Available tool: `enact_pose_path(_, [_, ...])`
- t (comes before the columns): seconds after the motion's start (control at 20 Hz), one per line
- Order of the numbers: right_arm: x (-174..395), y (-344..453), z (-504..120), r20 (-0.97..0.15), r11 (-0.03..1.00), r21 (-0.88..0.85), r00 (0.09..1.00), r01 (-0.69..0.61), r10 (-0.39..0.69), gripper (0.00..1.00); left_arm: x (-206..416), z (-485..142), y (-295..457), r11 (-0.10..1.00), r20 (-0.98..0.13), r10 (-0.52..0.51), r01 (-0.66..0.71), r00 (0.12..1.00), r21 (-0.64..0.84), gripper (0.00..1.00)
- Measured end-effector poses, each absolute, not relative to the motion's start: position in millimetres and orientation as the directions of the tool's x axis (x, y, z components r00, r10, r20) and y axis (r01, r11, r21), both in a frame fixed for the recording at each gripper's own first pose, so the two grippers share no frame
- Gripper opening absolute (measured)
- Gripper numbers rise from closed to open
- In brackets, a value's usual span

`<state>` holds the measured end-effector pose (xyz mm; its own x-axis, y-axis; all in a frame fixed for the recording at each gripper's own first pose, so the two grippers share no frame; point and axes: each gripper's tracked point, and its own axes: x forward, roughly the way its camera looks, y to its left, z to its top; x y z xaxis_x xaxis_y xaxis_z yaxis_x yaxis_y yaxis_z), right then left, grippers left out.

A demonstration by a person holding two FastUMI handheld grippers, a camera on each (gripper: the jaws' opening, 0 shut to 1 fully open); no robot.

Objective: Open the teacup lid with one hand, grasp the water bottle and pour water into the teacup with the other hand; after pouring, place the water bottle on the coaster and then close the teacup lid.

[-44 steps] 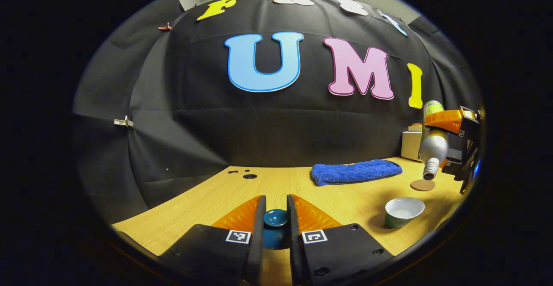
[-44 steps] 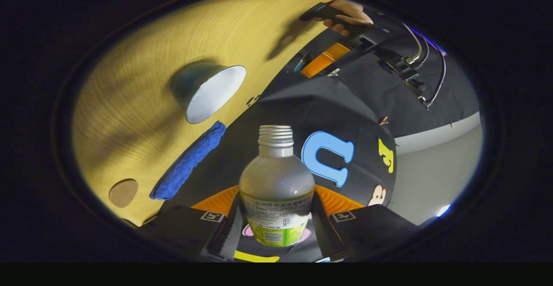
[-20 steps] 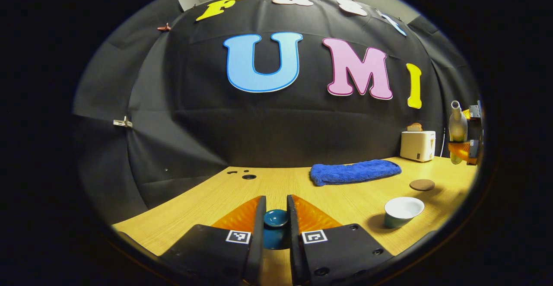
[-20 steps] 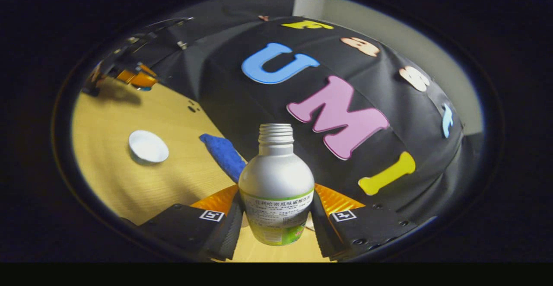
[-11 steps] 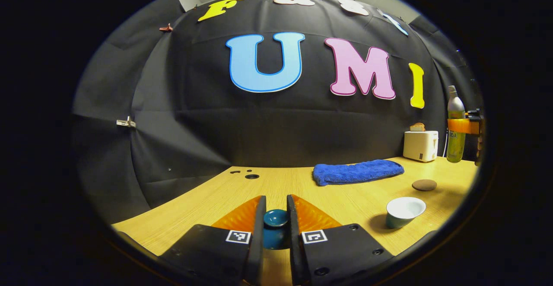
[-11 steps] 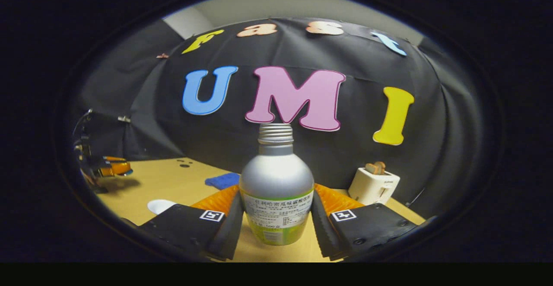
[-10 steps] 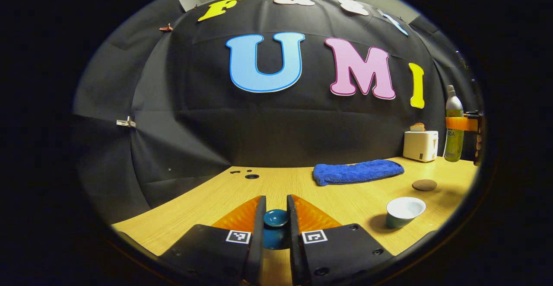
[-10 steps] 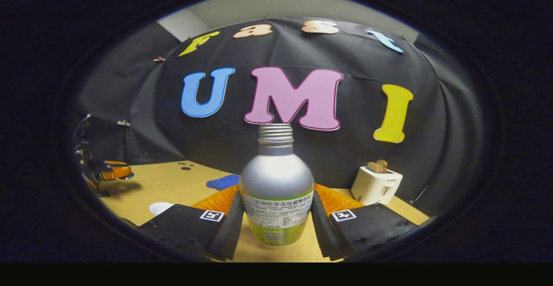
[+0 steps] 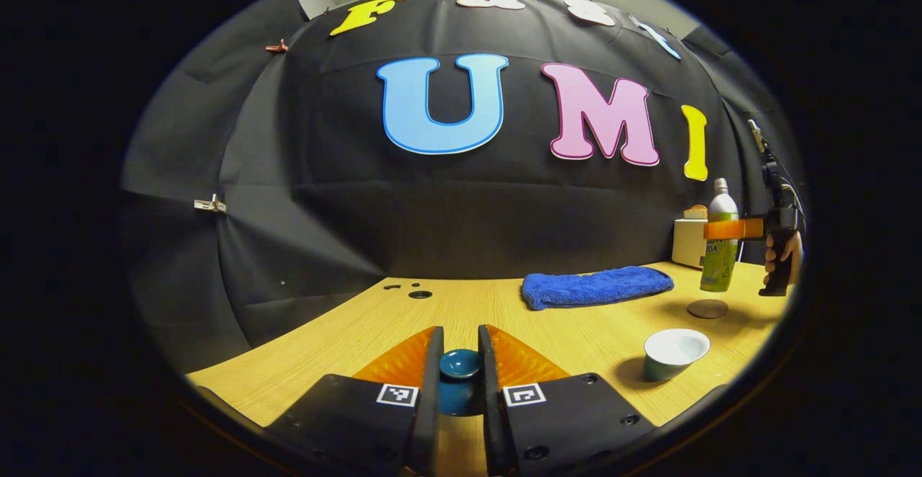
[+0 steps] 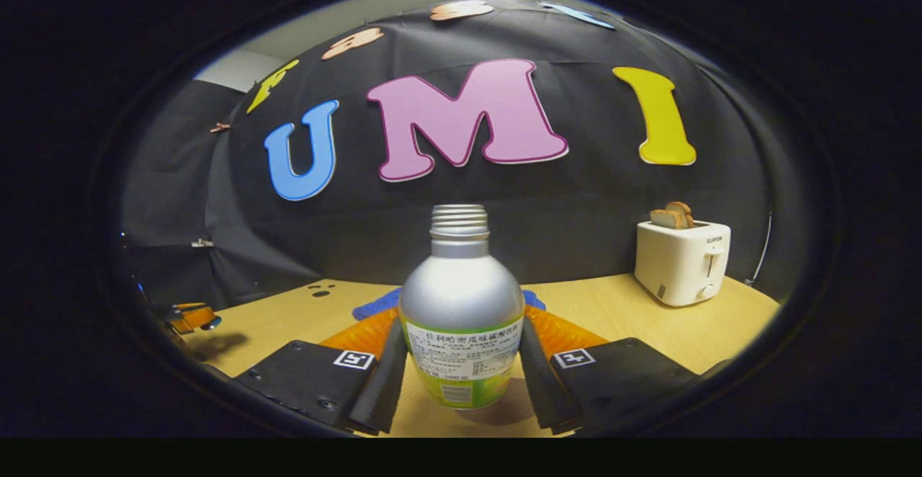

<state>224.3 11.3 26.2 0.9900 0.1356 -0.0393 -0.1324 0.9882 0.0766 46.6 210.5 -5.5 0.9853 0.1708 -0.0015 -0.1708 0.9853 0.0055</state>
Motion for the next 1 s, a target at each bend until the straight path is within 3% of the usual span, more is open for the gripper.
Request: enact_pose_path(1.0, [226.6,-14.0,-12.3,-0.051,0.996,0.037,0.995,-0.085,0.086,0.77,46.8,-5.0,209.0,0.986,-0.002,0.166,-0.166,0.986,0.005,0.29])
